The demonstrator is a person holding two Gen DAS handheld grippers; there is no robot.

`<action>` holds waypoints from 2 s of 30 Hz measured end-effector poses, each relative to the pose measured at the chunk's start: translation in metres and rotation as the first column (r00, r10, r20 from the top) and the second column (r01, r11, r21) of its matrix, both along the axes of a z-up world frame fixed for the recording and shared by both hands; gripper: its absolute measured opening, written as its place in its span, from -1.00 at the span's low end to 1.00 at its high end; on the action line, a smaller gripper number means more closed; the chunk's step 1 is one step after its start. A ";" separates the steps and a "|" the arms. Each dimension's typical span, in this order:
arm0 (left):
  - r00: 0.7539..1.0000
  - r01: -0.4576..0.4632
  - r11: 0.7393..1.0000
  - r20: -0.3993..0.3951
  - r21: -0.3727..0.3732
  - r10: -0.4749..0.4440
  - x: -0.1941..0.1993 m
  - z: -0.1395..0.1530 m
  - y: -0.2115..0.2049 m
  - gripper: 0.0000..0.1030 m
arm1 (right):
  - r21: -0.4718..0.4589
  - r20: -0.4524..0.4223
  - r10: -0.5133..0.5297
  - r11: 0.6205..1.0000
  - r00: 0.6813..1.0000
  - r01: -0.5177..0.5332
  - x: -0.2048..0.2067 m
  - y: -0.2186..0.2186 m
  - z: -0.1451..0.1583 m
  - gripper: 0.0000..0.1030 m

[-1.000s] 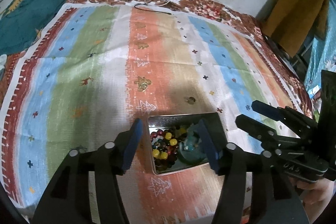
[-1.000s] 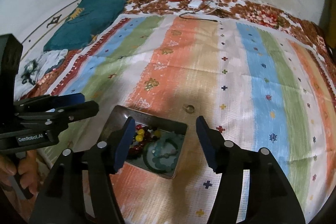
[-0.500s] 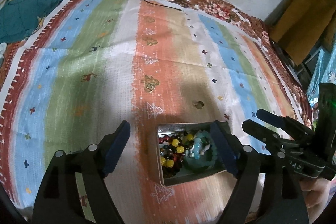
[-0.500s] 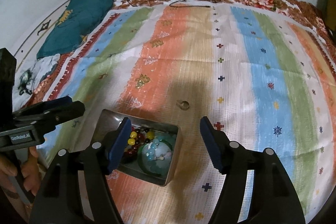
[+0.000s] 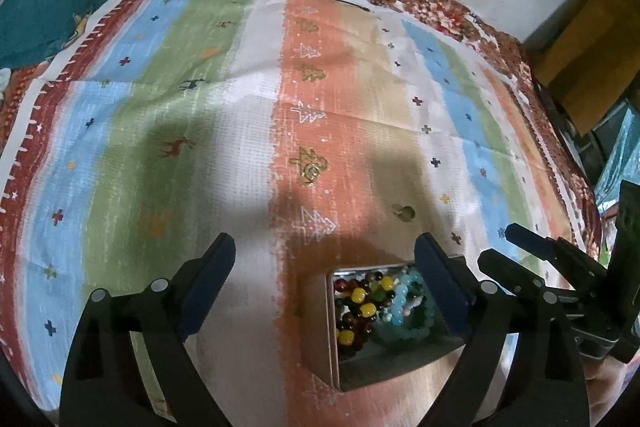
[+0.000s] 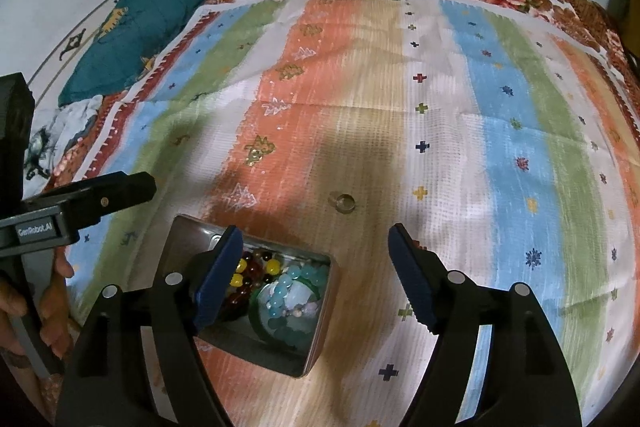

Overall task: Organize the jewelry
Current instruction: 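Move both open tools toward the metal ring on the cloth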

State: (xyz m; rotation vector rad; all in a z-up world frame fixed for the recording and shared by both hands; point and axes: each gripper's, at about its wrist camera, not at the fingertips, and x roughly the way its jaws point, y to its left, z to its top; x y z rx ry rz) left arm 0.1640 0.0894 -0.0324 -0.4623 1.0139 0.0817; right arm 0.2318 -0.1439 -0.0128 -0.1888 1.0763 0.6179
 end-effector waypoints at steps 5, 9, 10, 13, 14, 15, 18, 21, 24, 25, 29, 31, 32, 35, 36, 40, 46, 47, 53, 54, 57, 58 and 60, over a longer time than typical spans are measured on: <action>1.000 0.017 0.999 -0.016 0.027 -0.017 0.012 -0.004 -0.001 0.74 | -0.018 -0.005 -0.006 1.000 1.000 0.006 0.006 0.001 -0.005 0.46; 0.999 0.033 0.999 -0.027 0.032 -0.033 0.019 -0.007 -0.003 0.74 | -0.028 -0.015 -0.013 1.000 1.000 0.012 0.012 0.002 -0.010 0.46; 0.999 0.039 0.999 -0.030 0.035 -0.038 0.021 -0.008 -0.004 0.74 | -0.030 -0.017 -0.012 0.999 1.000 0.012 0.013 0.003 -0.011 0.46; 0.998 0.049 0.998 -0.038 0.039 -0.048 0.025 -0.011 -0.005 0.74 | -0.039 -0.023 -0.015 0.999 1.000 0.014 0.019 0.006 -0.015 0.46; 0.998 0.052 0.998 -0.041 0.041 -0.050 0.027 -0.012 -0.005 0.74 | -0.040 -0.027 -0.016 0.999 1.000 0.015 0.020 0.006 -0.016 0.46; 0.998 0.052 0.998 -0.042 0.042 -0.050 0.028 -0.012 -0.005 0.74 | -0.040 -0.031 -0.015 0.999 0.999 0.014 0.022 0.007 -0.018 0.46; 0.998 0.052 0.998 -0.050 0.045 -0.050 0.031 -0.015 -0.003 0.74 | -0.047 -0.041 -0.012 0.999 0.999 0.010 0.026 0.009 -0.022 0.46; 0.997 0.048 0.998 -0.062 0.051 -0.045 0.036 -0.020 0.000 0.74 | -0.056 -0.044 -0.007 0.998 0.999 0.004 0.028 0.012 -0.024 0.46; 0.997 0.040 0.998 -0.075 0.048 -0.037 0.041 -0.025 0.004 0.74 | -0.064 -0.049 -0.006 0.998 0.999 0.003 0.031 0.014 -0.027 0.46; 0.996 0.037 0.998 -0.079 0.048 -0.033 0.043 -0.026 0.006 0.74 | -0.065 -0.050 -0.006 0.998 0.999 0.003 0.032 0.015 -0.028 0.46; 0.995 0.040 0.998 -0.089 0.049 -0.036 0.049 -0.030 0.007 0.74 | -0.069 -0.060 -0.008 0.998 0.998 0.004 0.036 0.017 -0.031 0.46; 0.995 0.046 0.998 -0.093 0.050 -0.041 0.052 -0.031 0.007 0.74 | -0.076 -0.065 -0.013 0.997 0.998 0.008 0.039 0.018 -0.034 0.46; 0.995 0.049 0.998 -0.094 0.051 -0.044 0.053 -0.032 0.006 0.74 | -0.079 -0.067 -0.014 0.997 0.998 0.009 0.040 0.018 -0.035 0.46; 0.993 0.061 0.997 -0.100 0.053 -0.056 0.057 -0.034 0.005 0.74 | -0.088 -0.079 -0.022 0.996 0.997 0.015 0.046 0.020 -0.041 0.46; 0.993 0.064 0.997 -0.102 0.053 -0.058 0.059 -0.035 0.005 0.74 | -0.090 -0.082 -0.022 0.996 0.996 0.015 0.047 0.020 -0.042 0.46; 0.991 0.068 0.996 -0.117 0.060 -0.061 0.065 -0.040 0.006 0.73 | -0.093 -0.088 -0.019 0.996 0.996 0.011 0.049 0.022 -0.046 0.46; 0.989 0.092 0.994 -0.120 0.064 -0.084 0.073 -0.042 0.003 0.71 | -0.109 -0.101 -0.016 0.994 0.995 0.005 0.054 0.026 -0.052 0.46; 0.989 0.093 0.993 -0.124 0.066 -0.084 0.073 -0.044 0.003 0.71 | -0.111 -0.100 -0.015 0.994 0.995 0.004 0.055 0.027 -0.053 0.46; 0.985 0.102 0.992 -0.147 0.071 -0.090 0.082 -0.050 0.004 0.63 | -0.120 -0.109 -0.012 0.993 0.994 -0.001 0.059 0.031 -0.058 0.46; 0.985 0.103 0.992 -0.149 0.071 -0.092 0.083 -0.051 0.004 0.60 | -0.120 -0.112 -0.012 0.993 0.994 -0.002 0.060 0.032 -0.058 0.46; 0.983 0.109 0.992 -0.155 0.066 -0.098 0.088 -0.054 0.003 0.54 | -0.127 -0.122 -0.009 0.992 0.992 -0.007 0.063 0.033 -0.063 0.46; 0.982 0.114 0.991 -0.161 0.067 -0.102 0.090 -0.056 0.003 0.53 | -0.129 -0.125 -0.010 0.992 0.992 -0.006 0.064 0.034 -0.064 0.46; 0.980 0.121 0.990 -0.169 0.067 -0.108 0.093 -0.060 0.002 0.48 | -0.124 -0.139 -0.008 0.992 0.990 -0.009 0.067 0.035 -0.068 0.45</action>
